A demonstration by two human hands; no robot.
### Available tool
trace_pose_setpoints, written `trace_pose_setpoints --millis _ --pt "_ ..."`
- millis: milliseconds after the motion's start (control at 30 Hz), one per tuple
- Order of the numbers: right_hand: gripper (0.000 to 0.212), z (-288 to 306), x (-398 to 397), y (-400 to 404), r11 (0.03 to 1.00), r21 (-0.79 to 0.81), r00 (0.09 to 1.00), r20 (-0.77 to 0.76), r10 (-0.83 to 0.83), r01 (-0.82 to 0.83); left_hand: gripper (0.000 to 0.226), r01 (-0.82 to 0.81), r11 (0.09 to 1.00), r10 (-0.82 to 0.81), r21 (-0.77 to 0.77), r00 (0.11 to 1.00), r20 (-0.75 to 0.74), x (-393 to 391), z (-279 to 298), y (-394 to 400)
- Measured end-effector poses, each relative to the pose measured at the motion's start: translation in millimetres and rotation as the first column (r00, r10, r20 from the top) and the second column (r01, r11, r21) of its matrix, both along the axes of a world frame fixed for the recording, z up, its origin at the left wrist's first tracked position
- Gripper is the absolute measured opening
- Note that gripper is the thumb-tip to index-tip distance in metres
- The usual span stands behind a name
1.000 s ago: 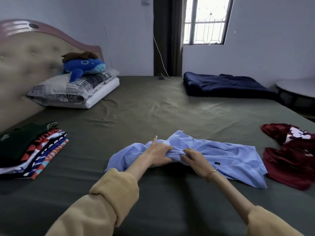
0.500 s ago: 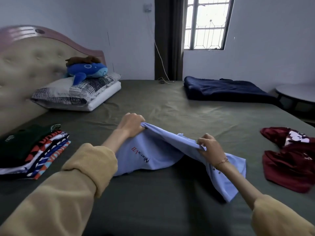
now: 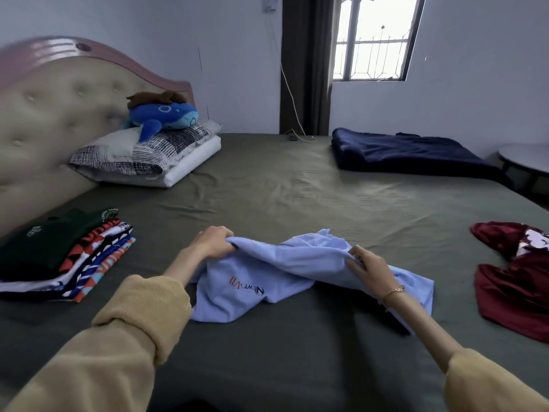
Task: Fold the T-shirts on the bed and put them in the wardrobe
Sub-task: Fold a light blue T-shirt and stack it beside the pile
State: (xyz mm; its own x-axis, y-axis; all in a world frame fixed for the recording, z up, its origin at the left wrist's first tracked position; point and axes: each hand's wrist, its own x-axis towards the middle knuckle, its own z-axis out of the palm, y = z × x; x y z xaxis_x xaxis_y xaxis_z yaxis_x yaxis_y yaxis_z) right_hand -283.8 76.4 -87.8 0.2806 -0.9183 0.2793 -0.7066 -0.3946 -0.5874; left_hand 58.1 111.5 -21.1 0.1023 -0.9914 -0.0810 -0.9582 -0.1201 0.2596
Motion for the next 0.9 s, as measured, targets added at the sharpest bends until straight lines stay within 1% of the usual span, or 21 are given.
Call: trace_pose_setpoints --millis 33,67,100,133,167,200,233,267,333,367,433,500,567,633,700,800,833,900 --pt "0.015 -2 0 3 0.995 -0.016 0.995 -0.013 0.096 -0.097 0.025 0.050 0.996 -0.048 0.070 0.998 -0.039 -1 -3 5" --pt "0.018 -5 -1 5 0.983 0.006 0.982 -0.042 0.184 -0.184 0.024 0.113 0.980 -0.102 0.165 0.992 -0.075 -3 -8 11" --pt "0.024 -10 -2 7 0.968 0.078 0.964 -0.097 0.247 -0.240 0.023 0.161 0.947 -0.144 0.277 0.986 -0.078 -4 -15 16" --pt "0.027 -15 -3 10 0.950 0.170 0.941 -0.174 0.290 -0.262 0.023 0.186 0.908 -0.186 0.376 0.982 -0.038 -7 -23 22" --pt "0.026 -20 -2 13 0.931 0.256 0.909 -0.262 0.324 -0.258 0.023 0.190 0.880 -0.229 0.435 0.973 0.039 -9 -32 28" --pt "0.023 -22 -2 17 0.913 0.328 0.867 -0.349 0.356 -0.243 0.025 0.187 0.868 -0.266 0.461 0.957 0.112 -11 -40 33" --pt "0.021 -24 -2 21 0.895 0.382 0.821 -0.419 0.389 -0.229 0.023 0.182 0.860 -0.280 0.477 0.949 0.143 -14 -46 36" --pt "0.024 -25 -3 23 0.879 0.427 0.783 -0.464 0.414 -0.211 0.019 0.188 0.841 -0.290 0.508 0.949 0.128 -17 -50 39" --pt "0.034 -28 -8 25 0.855 0.484 0.745 -0.497 0.445 -0.188 0.028 0.217 0.777 -0.303 0.592 0.952 0.050 -20 -56 42" --pt "0.035 -30 -11 25 0.852 0.488 0.741 -0.497 0.451 -0.191 0.031 0.223 0.759 -0.300 0.612 0.954 0.025 -20 -57 42" --pt "0.027 -33 -15 23 0.873 0.462 0.726 -0.545 0.419 -0.157 0.032 0.230 0.760 -0.296 0.608 0.955 0.010 -21 -56 43" --pt "0.025 -37 -17 20 0.906 0.409 0.700 -0.616 0.361 -0.107 0.030 0.221 0.771 -0.307 0.598 0.951 0.045 -23 -53 43" --pt "0.023 -36 -16 18 0.926 0.372 0.693 -0.649 0.313 -0.069 0.028 0.208 0.790 -0.332 0.576 0.936 0.118 -26 -50 42" --pt "0.015 -33 -14 16 0.945 0.324 0.701 -0.667 0.252 -0.031 0.026 0.196 0.812 -0.361 0.550 0.909 0.210 -30 -47 42" --pt "0.019 -30 -13 14 0.969 0.243 0.715 -0.684 0.143 0.038 0.025 0.165 0.830 -0.355 0.533 0.893 0.278 -32 -46 43" --pt "0.016 -25 -17 9 0.982 0.146 0.760 -0.650 0.004 0.120 0.029 0.086 0.841 -0.291 0.534 0.905 0.312 -29 -43 44" --pt "0.019 -23 -19 6 0.980 0.120 0.782 -0.621 -0.053 0.161 0.031 0.052 0.847 -0.256 0.529 0.912 0.321 -27 -41 43" --pt "0.026 -18 -25 3 0.970 0.075 0.854 -0.493 -0.165 0.231 0.035 -0.022 0.885 -0.133 0.466 0.946 0.296 -21 -39 37"
